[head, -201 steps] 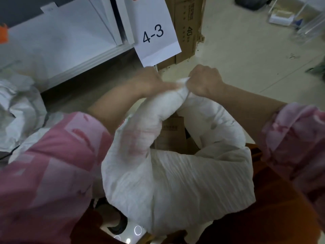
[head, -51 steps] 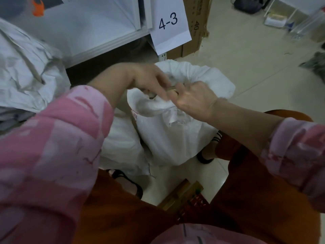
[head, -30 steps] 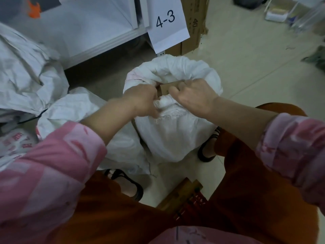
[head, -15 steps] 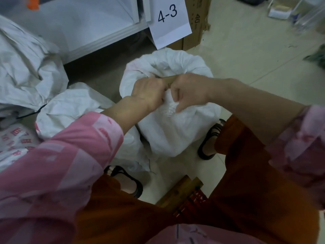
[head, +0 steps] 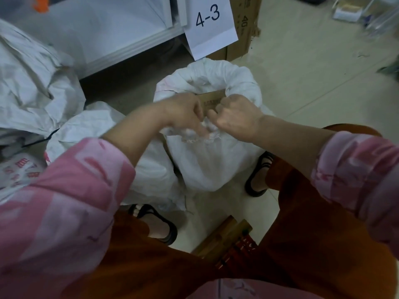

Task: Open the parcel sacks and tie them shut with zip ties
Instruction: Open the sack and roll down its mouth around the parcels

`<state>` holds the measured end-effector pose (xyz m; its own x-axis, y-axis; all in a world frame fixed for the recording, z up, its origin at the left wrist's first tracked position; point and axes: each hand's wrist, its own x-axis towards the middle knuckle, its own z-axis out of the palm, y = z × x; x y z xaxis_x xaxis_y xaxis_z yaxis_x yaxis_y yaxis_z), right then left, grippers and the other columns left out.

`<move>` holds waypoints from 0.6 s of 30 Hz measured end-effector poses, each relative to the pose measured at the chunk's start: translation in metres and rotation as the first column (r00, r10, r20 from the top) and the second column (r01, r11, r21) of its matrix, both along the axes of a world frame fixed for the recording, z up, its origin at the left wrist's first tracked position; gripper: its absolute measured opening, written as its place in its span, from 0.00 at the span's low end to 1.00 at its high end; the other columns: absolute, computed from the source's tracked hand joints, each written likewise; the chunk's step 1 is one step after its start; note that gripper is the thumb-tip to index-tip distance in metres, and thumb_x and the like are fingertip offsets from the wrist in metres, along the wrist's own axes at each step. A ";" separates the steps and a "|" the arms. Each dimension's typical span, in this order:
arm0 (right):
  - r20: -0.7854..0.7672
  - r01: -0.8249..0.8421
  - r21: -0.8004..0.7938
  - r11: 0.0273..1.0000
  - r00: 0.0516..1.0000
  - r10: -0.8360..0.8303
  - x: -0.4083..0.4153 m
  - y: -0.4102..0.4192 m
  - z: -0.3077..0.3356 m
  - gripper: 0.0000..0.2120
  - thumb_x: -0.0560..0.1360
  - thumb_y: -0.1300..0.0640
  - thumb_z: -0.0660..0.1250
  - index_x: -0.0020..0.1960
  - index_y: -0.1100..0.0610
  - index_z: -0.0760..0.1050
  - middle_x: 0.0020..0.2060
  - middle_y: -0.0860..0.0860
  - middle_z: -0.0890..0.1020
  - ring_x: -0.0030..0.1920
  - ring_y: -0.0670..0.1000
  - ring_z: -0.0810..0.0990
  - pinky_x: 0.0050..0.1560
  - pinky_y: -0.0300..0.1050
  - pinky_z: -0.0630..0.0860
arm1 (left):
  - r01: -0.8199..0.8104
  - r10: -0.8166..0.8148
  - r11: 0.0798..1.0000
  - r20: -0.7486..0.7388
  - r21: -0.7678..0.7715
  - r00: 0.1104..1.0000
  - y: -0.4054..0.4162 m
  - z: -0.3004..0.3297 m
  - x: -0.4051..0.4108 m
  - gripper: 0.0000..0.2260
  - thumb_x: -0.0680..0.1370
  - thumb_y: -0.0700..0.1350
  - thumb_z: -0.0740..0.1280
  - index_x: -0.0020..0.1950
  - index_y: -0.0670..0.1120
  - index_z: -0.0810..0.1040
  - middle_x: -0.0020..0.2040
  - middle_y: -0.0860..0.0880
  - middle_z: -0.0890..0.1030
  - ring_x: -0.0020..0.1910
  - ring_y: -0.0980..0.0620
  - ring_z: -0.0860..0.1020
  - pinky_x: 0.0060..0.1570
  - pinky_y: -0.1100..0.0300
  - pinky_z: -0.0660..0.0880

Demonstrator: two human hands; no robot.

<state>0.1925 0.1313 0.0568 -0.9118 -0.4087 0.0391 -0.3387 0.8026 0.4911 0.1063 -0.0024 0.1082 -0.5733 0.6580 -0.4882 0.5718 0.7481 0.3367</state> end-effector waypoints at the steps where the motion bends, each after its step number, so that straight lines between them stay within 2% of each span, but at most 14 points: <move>1: -0.046 -0.029 -0.005 1.000 0.999 0.029 0.002 0.001 -0.004 0.07 0.59 0.69 0.63 0.31 0.59 0.73 0.20 0.52 0.73 0.21 0.52 0.72 0.25 0.39 0.61 | -0.038 0.033 0.998 0.085 0.059 0.996 0.002 0.012 -0.008 0.17 0.68 0.52 0.76 0.54 0.49 0.79 0.51 0.56 0.78 0.51 0.54 0.76 0.44 0.62 0.72; 3: -0.116 -0.099 -0.065 0.993 0.989 0.091 0.004 0.000 -0.008 0.08 0.62 0.71 0.59 0.37 0.62 0.72 0.20 0.53 0.72 0.21 0.53 0.71 0.25 0.40 0.61 | -0.119 0.085 0.981 0.210 0.153 0.974 0.005 0.020 -0.022 0.18 0.68 0.50 0.76 0.56 0.50 0.80 0.52 0.56 0.80 0.52 0.56 0.76 0.44 0.64 0.72; 5: -0.175 -0.157 -0.120 0.980 0.975 0.135 0.005 0.001 -0.011 0.12 0.65 0.73 0.52 0.37 0.61 0.71 0.20 0.53 0.72 0.20 0.53 0.71 0.24 0.40 0.63 | -0.145 0.088 0.983 0.411 0.111 0.907 0.005 0.013 -0.031 0.19 0.70 0.48 0.75 0.60 0.47 0.80 0.50 0.53 0.81 0.48 0.57 0.77 0.44 0.66 0.73; 7: -0.232 -0.185 -0.142 0.972 0.961 0.149 0.008 0.004 -0.014 0.13 0.65 0.72 0.52 0.32 0.60 0.71 0.20 0.53 0.73 0.21 0.53 0.71 0.25 0.40 0.64 | -0.148 0.104 0.989 0.595 0.025 0.797 0.005 -0.004 -0.035 0.20 0.70 0.45 0.74 0.61 0.44 0.79 0.47 0.46 0.81 0.43 0.55 0.76 0.45 0.64 0.74; 9: -0.233 -0.165 -0.170 0.971 0.965 0.123 0.012 0.005 -0.015 0.13 0.65 0.71 0.53 0.30 0.59 0.72 0.20 0.53 0.73 0.21 0.53 0.72 0.25 0.40 0.65 | -0.135 0.121 0.990 0.654 -0.029 0.746 0.006 -0.018 -0.033 0.19 0.71 0.43 0.73 0.60 0.41 0.79 0.50 0.42 0.80 0.42 0.53 0.76 0.43 0.65 0.75; 10: -0.233 -0.157 -0.171 0.973 0.966 0.115 0.013 0.005 -0.014 0.13 0.66 0.70 0.53 0.29 0.59 0.72 0.20 0.53 0.73 0.21 0.53 0.72 0.25 0.40 0.65 | -0.158 0.145 0.987 0.654 -0.039 0.742 0.007 -0.024 -0.031 0.19 0.70 0.42 0.74 0.60 0.40 0.79 0.49 0.42 0.79 0.38 0.55 0.75 0.39 0.67 0.75; 13: -0.193 -0.153 -0.203 0.967 0.975 0.113 0.014 0.008 -0.018 0.14 0.67 0.70 0.54 0.29 0.58 0.72 0.20 0.52 0.73 0.21 0.53 0.72 0.24 0.40 0.65 | -0.194 0.172 0.981 0.581 -0.025 0.796 0.012 -0.035 -0.020 0.21 0.68 0.44 0.76 0.57 0.38 0.80 0.37 0.47 0.76 0.31 0.57 0.72 0.32 0.67 0.71; 15: -0.097 -0.079 -0.232 0.969 0.994 0.057 0.014 0.003 -0.012 0.10 0.65 0.70 0.60 0.29 0.59 0.72 0.21 0.53 0.73 0.22 0.53 0.73 0.24 0.39 0.65 | -0.151 0.150 0.988 0.436 -0.033 0.887 0.014 -0.039 -0.013 0.18 0.65 0.49 0.77 0.51 0.42 0.83 0.39 0.49 0.79 0.38 0.54 0.76 0.38 0.61 0.74; 16: -0.002 -0.021 -0.245 0.969 1.000 0.021 0.014 0.001 -0.006 0.08 0.64 0.70 0.65 0.33 0.59 0.74 0.24 0.53 0.76 0.24 0.54 0.76 0.25 0.40 0.65 | -0.128 0.135 0.991 0.334 -0.044 0.933 0.016 -0.041 -0.010 0.15 0.64 0.50 0.76 0.46 0.44 0.84 0.41 0.49 0.81 0.41 0.53 0.78 0.41 0.58 0.76; 18: 0.336 0.208 -0.273 0.939 0.936 -0.110 0.013 -0.004 0.007 0.10 0.69 0.67 0.69 0.48 0.57 0.77 0.39 0.53 0.81 0.40 0.55 0.81 0.33 0.45 0.70 | -0.065 0.067 0.996 0.035 -0.059 0.997 0.019 -0.045 0.000 0.10 0.67 0.49 0.75 0.42 0.45 0.81 0.43 0.47 0.81 0.42 0.50 0.79 0.40 0.57 0.75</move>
<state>0.2052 0.1275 0.0642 -0.9493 -0.2710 -0.1592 -0.2899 0.9507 0.1103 0.1059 0.0166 0.0636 -0.5952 0.5897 -0.5459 0.5085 0.8024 0.3124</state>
